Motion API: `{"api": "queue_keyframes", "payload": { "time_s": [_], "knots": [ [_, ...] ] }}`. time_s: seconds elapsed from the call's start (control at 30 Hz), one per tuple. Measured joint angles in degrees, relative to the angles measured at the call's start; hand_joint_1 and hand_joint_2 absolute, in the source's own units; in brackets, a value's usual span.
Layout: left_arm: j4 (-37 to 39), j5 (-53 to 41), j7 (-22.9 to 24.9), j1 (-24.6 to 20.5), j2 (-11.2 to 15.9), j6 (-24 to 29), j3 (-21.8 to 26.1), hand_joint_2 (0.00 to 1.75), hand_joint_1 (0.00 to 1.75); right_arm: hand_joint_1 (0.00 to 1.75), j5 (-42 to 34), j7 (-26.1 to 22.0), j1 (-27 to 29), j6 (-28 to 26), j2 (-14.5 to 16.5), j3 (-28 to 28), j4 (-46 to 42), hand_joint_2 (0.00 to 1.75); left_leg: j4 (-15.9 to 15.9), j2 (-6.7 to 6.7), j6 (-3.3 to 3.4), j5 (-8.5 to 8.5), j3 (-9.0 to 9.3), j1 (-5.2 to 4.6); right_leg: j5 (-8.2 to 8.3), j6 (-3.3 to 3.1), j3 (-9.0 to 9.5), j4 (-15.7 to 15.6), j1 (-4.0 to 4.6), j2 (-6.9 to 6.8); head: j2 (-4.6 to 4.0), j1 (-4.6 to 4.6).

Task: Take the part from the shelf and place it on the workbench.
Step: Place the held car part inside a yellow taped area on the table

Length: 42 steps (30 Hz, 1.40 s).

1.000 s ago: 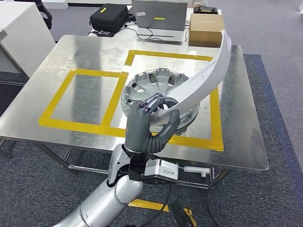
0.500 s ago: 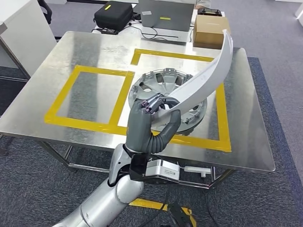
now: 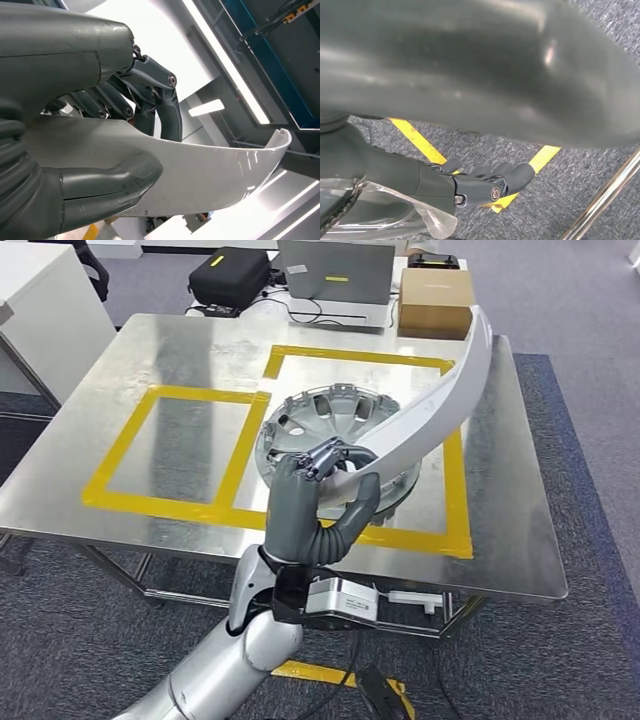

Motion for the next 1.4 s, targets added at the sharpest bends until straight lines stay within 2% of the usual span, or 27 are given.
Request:
{"api": "queue_keyframes", "payload": {
  "time_s": [0.03,0.07,0.1,0.17,0.2,0.23,0.27,0.5,0.7,1.4],
  "knots": [
    [0.0,0.0,0.0,0.0,0.0,0.0,0.0,1.75,1.75,0.0,0.0,0.0,0.0,0.0,0.0,0.0,0.0,0.0,0.6,0.0,0.01,0.44,-0.29,0.04,-0.01,-0.01,0.03,0.0,0.01,0.02,0.0,0.0],
    [0.0,0.0,0.0,0.0,0.0,0.0,0.0,1.75,1.75,0.0,0.0,0.0,0.0,0.0,0.0,0.0,0.0,0.0,-1.3,0.0,0.09,2.0,0.58,0.06,-0.03,0.01,0.1,0.0,0.01,0.08,0.0,0.0],
    [0.0,0.1,0.0,0.0,0.0,0.0,0.0,1.75,1.75,0.0,0.0,0.0,0.0,0.0,0.0,0.0,0.0,0.0,-5.2,0.01,0.24,4.28,2.38,0.07,-0.07,0.06,0.2,0.1,0.01,0.16,0.0,-0.01],
    [0.0,0.1,0.0,0.0,0.0,0.0,0.0,1.75,1.75,0.0,0.0,0.0,0.0,0.0,0.0,0.0,0.0,0.0,-13.0,-0.03,0.04,7.35,6.04,0.25,-0.3,0.08,0.16,0.4,0.45,0.34,0.0,-0.08],
    [0.0,0.1,0.0,0.0,0.0,0.0,0.0,1.75,1.75,0.0,0.0,0.0,-0.1,0.0,-0.1,0.0,0.0,0.0,-15.2,-0.07,-0.02,7.83,6.94,0.37,-0.39,0.07,0.03,0.5,0.68,0.39,0.0,0.0],
    [0.0,0.1,0.0,0.0,0.0,0.0,0.0,1.75,1.75,0.0,0.0,0.0,-0.1,0.0,-0.1,0.0,-0.1,0.0,-15.9,-0.11,-0.13,7.7,7.17,0.46,-0.45,0.04,-0.15,0.7,0.91,0.42,0.0,0.09],
    [0.0,0.1,0.0,0.0,-0.1,0.0,0.0,1.75,1.75,0.0,0.0,0.0,-0.1,0.0,-0.1,0.0,-0.1,0.0,-16.0,-0.15,-0.06,7.78,7.05,0.49,-0.44,-0.02,-0.25,0.7,0.89,0.44,0.0,0.19],
    [0.0,0.0,0.0,0.0,-0.1,0.1,0.0,1.75,1.75,0.0,0.0,0.0,-0.1,0.0,-0.1,0.0,-0.1,0.0,-15.9,-0.15,0.75,7.72,6.98,-0.08,-0.17,0.74,-0.23,0.4,0.42,0.42,0.0,0.39],
    [0.0,0.0,0.0,0.0,-0.1,0.1,0.0,1.75,1.75,0.0,0.0,0.0,-0.1,0.0,-0.1,0.0,-0.1,0.0,-15.9,-0.15,0.87,7.74,6.99,-0.17,-0.1,1.01,-0.24,0.3,0.34,0.42,0.0,0.37],
    [0.0,0.0,0.0,0.0,-0.1,0.1,0.0,1.75,1.75,0.0,0.0,0.0,-0.1,0.0,-0.1,0.0,-0.1,0.0,-15.9,-0.14,0.89,7.81,7.0,-0.05,-0.1,1.01,-0.27,0.4,0.41,0.43,0.0,0.37]
  ]
}}
